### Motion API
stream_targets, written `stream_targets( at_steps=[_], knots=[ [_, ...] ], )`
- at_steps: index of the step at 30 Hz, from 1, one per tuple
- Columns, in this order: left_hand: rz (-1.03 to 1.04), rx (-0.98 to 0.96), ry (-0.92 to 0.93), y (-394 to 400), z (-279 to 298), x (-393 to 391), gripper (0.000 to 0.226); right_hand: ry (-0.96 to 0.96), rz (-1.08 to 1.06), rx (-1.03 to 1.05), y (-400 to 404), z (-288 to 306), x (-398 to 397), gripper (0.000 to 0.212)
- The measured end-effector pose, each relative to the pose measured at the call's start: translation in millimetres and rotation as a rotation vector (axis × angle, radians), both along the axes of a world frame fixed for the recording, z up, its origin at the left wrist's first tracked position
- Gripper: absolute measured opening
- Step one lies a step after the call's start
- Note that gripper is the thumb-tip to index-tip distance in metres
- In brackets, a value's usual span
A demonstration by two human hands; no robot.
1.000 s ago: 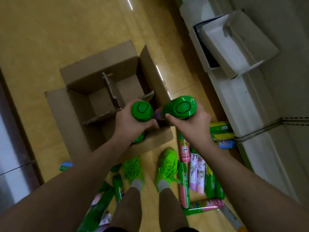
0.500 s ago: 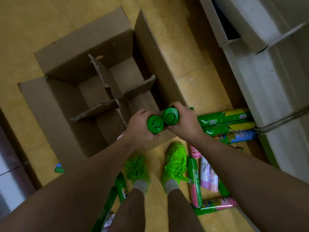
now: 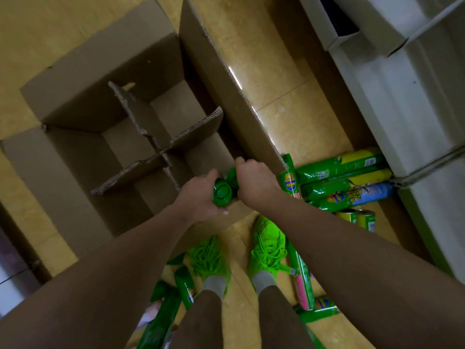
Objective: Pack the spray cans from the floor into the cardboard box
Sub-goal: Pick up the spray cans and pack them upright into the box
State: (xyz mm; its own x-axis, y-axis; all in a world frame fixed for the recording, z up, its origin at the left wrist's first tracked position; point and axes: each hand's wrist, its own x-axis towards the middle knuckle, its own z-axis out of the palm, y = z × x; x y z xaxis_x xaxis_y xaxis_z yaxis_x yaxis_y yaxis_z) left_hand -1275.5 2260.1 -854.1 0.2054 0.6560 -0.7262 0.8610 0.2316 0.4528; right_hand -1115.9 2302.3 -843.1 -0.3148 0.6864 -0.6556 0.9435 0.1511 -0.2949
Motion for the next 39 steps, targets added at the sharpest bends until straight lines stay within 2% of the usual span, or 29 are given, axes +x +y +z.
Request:
stream_targets(
  at_steps=[4, 6, 8, 9, 11, 14, 16, 20, 24, 28, 30, 32, 35, 39],
  knots=[
    [-0.036, -0.046, -0.007, 3, 1, 1, 0.089, -0.024, -0.02, -0.034, 0, 3, -3, 0.04],
    [-0.003, -0.105, -0.022, 6, 3, 4, 0.089, -0.024, -0.071, -0.046, -5, 7, 0, 0.052],
    [0.064, -0.157, -0.044, 9, 10, 7, 0.077, -0.016, -0.083, 0.004, -15, 13, 8, 0.07],
    [0.08, -0.133, -0.049, 10, 17, 10, 0.07, -0.012, -0.069, 0.054, -23, 16, 15, 0.073],
    [0.06, 0.035, -0.025, 12, 33, 20, 0.063, -0.004, -0.09, 0.146, -39, 20, 34, 0.066],
    [0.008, 0.321, -0.012, 14, 56, 48, 0.062, -0.062, -0.304, 0.16, -60, 16, 69, 0.053],
    [-0.023, 0.386, -0.079, 16, 60, 78, 0.06, -0.107, -0.441, 0.069, -74, 7, 95, 0.052],
    [-0.168, 0.391, -0.177, 5, 33, 141, 0.062, -0.167, -0.669, -0.009, -115, -23, 145, 0.052],
    [-0.315, 0.527, -0.003, -15, 0, 187, 0.052, -0.193, -0.874, -0.118, -162, -54, 182, 0.059],
    [-0.233, 0.642, 0.168, -34, -14, 213, 0.051, -0.193, -0.998, -0.204, -209, -80, 205, 0.058],
    [-0.248, 0.634, 0.185, -49, -22, 223, 0.055, -0.198, -1.043, -0.257, -231, -90, 209, 0.057],
    [-0.322, 0.595, 0.109, -65, -35, 232, 0.056, -0.195, -1.078, -0.295, -251, -101, 209, 0.061],
    [-0.407, 0.436, 0.064, -81, -61, 245, 0.058, -0.15, -1.116, -0.317, -272, -120, 205, 0.068],
    [-0.354, 0.212, 0.134, -86, -105, 256, 0.063, -0.132, -1.092, -0.301, -286, -150, 197, 0.068]
  ],
)
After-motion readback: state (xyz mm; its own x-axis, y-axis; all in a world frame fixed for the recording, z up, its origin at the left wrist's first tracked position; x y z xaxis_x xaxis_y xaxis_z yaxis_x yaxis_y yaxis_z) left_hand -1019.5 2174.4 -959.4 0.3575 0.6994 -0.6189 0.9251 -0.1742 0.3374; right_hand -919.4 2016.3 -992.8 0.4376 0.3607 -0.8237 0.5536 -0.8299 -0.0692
